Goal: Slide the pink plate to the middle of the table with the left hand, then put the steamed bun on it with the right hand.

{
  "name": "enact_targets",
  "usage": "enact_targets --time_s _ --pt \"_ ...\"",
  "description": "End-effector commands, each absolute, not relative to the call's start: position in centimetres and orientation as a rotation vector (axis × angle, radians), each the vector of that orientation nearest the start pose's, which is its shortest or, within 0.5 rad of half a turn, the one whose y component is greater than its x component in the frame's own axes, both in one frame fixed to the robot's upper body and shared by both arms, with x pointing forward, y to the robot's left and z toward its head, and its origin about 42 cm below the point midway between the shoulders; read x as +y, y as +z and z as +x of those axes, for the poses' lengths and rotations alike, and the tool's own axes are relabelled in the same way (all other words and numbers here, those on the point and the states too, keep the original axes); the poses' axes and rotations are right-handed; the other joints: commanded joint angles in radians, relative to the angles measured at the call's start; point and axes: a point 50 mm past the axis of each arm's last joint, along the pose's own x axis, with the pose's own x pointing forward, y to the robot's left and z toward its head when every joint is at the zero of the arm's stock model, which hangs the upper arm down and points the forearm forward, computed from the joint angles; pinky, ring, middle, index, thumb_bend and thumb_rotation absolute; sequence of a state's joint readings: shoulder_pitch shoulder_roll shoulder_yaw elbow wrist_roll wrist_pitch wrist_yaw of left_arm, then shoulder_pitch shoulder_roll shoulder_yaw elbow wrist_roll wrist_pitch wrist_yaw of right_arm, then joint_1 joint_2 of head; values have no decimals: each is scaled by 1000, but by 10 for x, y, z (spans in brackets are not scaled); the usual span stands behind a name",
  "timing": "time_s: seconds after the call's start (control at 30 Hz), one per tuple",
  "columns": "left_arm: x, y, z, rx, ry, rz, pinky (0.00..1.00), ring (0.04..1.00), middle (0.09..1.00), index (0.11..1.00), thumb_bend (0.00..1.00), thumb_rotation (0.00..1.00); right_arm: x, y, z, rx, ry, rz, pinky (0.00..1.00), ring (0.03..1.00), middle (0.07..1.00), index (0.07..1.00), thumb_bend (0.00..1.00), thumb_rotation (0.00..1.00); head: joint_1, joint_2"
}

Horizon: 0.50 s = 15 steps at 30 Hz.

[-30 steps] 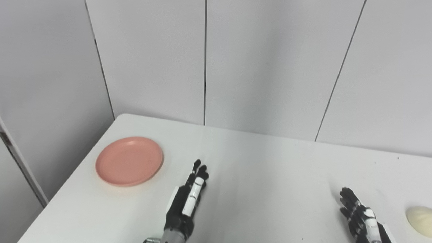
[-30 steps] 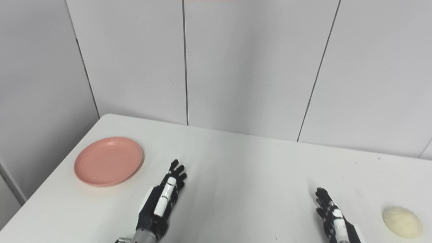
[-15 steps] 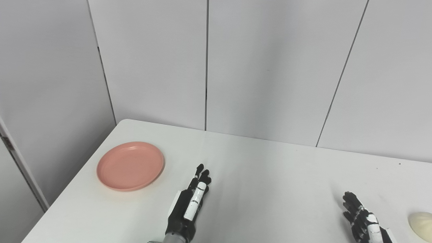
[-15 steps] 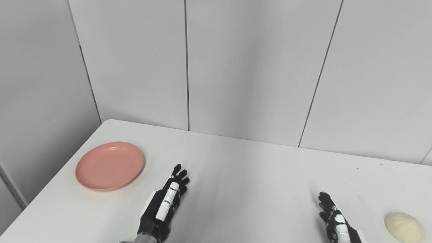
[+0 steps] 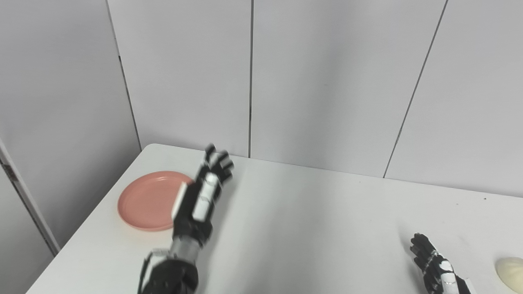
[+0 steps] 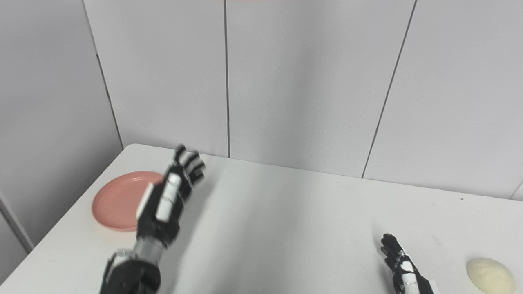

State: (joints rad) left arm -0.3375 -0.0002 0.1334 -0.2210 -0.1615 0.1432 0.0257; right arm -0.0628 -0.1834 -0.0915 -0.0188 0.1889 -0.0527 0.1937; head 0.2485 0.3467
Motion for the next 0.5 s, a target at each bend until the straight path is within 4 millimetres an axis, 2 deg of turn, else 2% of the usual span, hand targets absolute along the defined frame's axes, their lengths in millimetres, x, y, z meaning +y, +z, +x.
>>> enact_targets --time_s 0.0,0.17,0.33,0.47 --pt "227 279 368 -492 24 -175 940 928 941 980 839 879 -276 120 296 -134 129 18 989 931 917 894 752 1000 0 -3" --pt "257 298 381 -537 90 -129 965 948 951 954 841 901 -275 120 297 -130 126 23 977 922 910 891 754 1000 -1 -8" --pt "289 308 394 -559 149 -78 974 949 949 923 882 882 -276 120 295 -128 118 28 980 924 910 896 742 1000 1 -6" --pt "310 312 402 -547 185 -5 958 930 942 936 892 884 -277 120 295 -126 116 27 976 925 909 895 730 1000 1 -5"
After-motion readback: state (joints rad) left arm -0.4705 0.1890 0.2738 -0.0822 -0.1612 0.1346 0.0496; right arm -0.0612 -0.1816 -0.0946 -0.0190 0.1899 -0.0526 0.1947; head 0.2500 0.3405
